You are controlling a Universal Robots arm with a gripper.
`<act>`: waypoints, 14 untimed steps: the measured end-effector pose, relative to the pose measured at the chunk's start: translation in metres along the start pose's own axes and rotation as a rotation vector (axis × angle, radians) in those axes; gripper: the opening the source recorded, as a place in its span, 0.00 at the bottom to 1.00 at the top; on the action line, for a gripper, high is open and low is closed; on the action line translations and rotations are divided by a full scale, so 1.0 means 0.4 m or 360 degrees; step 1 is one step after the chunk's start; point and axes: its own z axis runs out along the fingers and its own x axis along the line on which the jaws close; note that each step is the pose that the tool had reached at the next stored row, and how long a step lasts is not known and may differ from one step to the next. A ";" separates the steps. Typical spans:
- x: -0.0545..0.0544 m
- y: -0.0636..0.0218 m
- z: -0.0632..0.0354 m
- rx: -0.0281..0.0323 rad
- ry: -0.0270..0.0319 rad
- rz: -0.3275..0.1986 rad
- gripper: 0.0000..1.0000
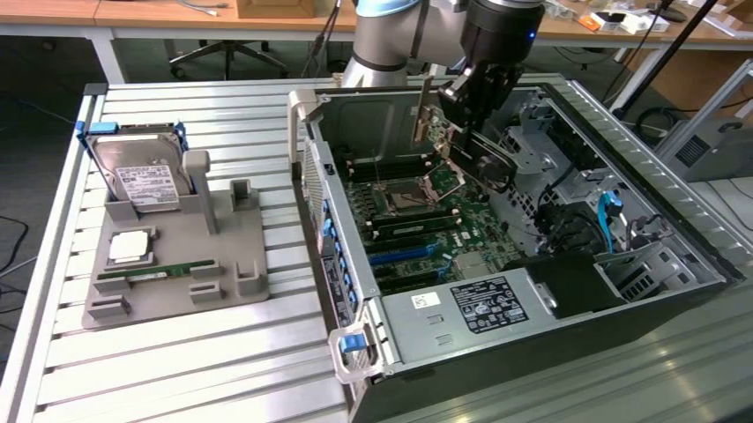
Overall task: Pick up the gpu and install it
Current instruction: 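Insert the gpu into the slot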
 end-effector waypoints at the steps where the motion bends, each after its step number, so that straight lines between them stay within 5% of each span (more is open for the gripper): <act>1: 0.000 0.000 0.000 -0.00001 -0.00002 -0.0002 0.27; 14: -0.001 0.000 0.000 -0.00013 -0.00032 -0.0043 0.27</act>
